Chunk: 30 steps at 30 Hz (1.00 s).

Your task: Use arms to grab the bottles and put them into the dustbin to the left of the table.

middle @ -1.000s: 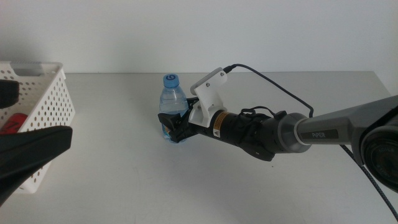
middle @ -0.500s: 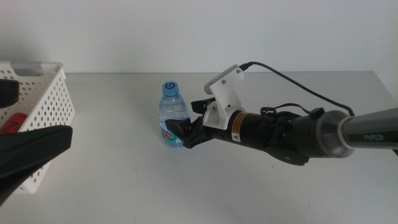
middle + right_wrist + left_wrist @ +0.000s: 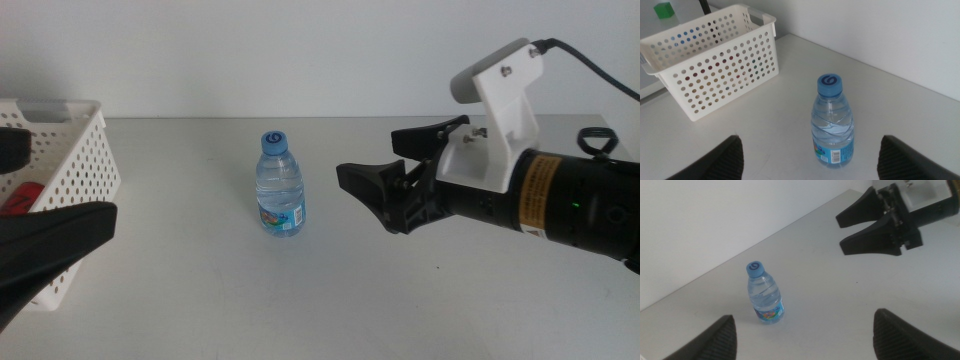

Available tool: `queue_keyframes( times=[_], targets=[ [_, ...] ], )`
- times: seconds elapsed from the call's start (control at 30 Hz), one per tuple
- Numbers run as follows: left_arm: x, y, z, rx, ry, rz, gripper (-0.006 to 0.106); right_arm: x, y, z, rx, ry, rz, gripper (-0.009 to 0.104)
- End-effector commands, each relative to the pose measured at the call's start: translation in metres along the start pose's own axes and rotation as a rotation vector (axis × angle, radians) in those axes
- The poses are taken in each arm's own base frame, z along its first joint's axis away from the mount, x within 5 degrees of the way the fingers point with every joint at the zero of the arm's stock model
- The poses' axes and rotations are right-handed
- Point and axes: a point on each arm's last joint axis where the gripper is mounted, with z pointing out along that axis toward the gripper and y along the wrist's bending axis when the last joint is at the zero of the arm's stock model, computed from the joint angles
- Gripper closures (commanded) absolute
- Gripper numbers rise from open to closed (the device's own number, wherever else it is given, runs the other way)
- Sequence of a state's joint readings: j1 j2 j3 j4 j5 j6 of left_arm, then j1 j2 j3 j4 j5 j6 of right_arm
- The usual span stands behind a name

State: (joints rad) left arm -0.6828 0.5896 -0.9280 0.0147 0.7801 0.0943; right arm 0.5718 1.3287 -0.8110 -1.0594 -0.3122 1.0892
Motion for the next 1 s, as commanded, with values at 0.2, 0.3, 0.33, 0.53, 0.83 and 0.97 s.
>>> queue_keyframes(
  times=[0.2, 0.3, 0.33, 0.53, 0.83, 0.97],
  targets=[
    [-0.013, 0.001, -0.002, -0.003, -0.091, -0.010, 0.007, -0.016, 0.011, -0.066, 0.051, -0.164, 0.107, 0.023],
    [-0.013, 0.001, -0.002, -0.003, -0.091, -0.010, 0.007, -0.020, 0.012, -0.085, 0.120, -0.204, 0.067, 0.023],
    [-0.013, 0.001, -0.002, -0.003, -0.091, -0.010, 0.007, -0.021, 0.012, -0.090, 0.147, -0.206, 0.064, 0.023],
    [-0.013, 0.001, -0.002, -0.003, -0.091, -0.010, 0.007, -0.023, 0.014, -0.125, 0.263, -0.034, 0.055, 0.023],
    [-0.013, 0.001, -0.002, -0.003, -0.091, -0.010, 0.007, -0.026, 0.035, -0.164, 0.150, 0.049, -0.084, 0.023],
    [-0.013, 0.001, -0.002, -0.003, -0.091, -0.010, 0.007, -0.028, 0.036, -0.170, 0.155, 0.020, -0.071, 0.023]
  ],
)
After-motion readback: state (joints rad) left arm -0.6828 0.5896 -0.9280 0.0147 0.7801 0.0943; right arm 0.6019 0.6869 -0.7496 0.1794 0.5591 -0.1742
